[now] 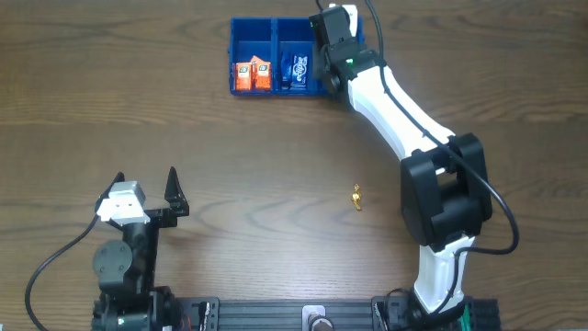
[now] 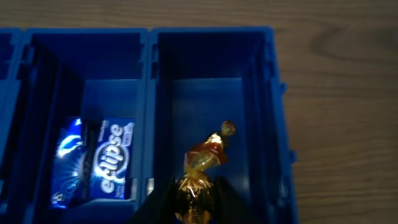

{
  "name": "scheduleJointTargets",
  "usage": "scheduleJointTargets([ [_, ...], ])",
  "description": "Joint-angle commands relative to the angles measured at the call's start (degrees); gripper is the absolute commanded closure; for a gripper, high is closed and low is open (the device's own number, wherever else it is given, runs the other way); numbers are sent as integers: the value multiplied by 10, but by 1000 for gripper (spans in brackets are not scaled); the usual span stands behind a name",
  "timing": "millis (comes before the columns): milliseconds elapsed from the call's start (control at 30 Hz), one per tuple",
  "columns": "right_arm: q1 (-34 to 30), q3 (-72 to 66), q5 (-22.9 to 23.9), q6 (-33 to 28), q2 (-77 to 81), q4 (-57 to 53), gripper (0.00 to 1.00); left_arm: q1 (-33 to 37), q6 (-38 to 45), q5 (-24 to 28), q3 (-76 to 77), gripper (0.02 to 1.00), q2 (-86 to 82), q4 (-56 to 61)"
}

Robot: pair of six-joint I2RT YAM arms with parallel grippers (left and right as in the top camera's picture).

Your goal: Sort Candies Into Trays

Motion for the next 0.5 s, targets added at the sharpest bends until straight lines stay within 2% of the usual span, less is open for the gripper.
scheduleJointTargets([
  [33,-7,3,30,-9,-7,-8,625,2,4,10,-10,20,-3,-20],
  [133,-7,2,30,-8,-13,-14,323,2,4,10,-10,23,-3,-20],
  [167,-7,-2,30,-8,-19,-14,288,2,4,10,-10,20,-3,-20],
  [367,21,-115,27,-5,-134,-22,215,2,4,10,-10,20,-3,-20],
  [500,53,-282,-15,60,-263,-85,213,2,4,10,-10,20,-3,-20],
])
